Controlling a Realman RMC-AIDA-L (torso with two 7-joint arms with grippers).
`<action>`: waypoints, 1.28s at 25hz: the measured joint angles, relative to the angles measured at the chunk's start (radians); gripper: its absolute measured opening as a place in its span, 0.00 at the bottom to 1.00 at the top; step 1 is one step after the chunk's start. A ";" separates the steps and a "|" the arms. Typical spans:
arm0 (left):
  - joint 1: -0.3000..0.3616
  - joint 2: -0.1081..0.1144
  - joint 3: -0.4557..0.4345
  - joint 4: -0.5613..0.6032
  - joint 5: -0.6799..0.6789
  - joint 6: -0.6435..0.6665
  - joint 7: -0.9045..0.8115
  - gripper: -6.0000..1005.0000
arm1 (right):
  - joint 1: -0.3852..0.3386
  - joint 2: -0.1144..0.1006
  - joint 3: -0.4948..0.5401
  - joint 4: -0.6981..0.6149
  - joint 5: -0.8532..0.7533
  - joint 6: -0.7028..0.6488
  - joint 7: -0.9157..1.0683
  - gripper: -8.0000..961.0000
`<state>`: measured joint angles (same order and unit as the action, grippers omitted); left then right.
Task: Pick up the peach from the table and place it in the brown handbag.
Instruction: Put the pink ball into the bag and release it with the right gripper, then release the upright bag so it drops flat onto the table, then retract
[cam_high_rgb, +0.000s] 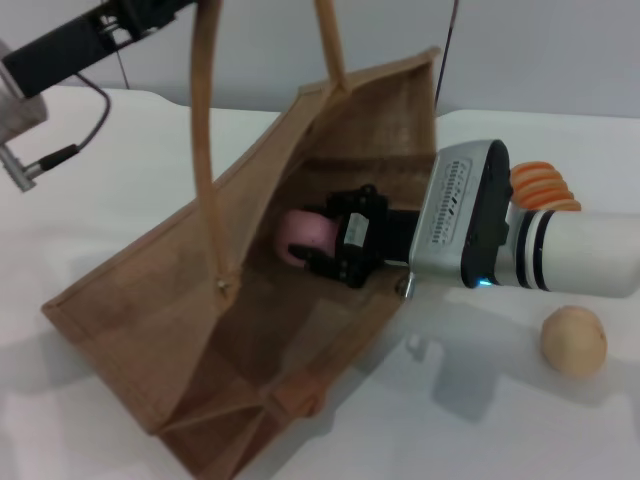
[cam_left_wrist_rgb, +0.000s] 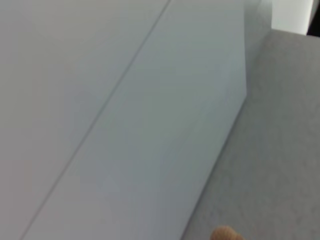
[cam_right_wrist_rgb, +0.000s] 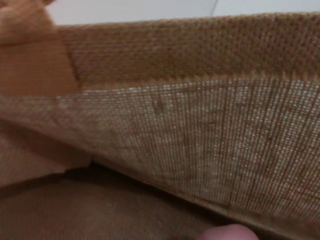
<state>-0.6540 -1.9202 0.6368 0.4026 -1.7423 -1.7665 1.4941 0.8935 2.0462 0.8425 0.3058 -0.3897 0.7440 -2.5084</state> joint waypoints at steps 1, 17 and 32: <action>0.005 0.002 -0.001 0.000 -0.007 0.000 0.000 0.27 | -0.006 0.000 0.000 0.003 0.001 0.008 -0.006 0.50; 0.055 0.010 -0.079 -0.062 -0.025 0.113 0.058 0.29 | -0.168 -0.017 0.072 -0.074 0.227 0.384 -0.160 0.85; 0.065 -0.017 -0.130 -0.112 -0.028 0.295 0.249 0.30 | -0.309 -0.012 0.272 -0.323 0.532 0.730 -0.184 0.91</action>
<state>-0.5889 -1.9369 0.5069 0.2905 -1.7704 -1.4716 1.7435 0.5843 2.0338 1.1140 -0.0169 0.1419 1.4739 -2.6925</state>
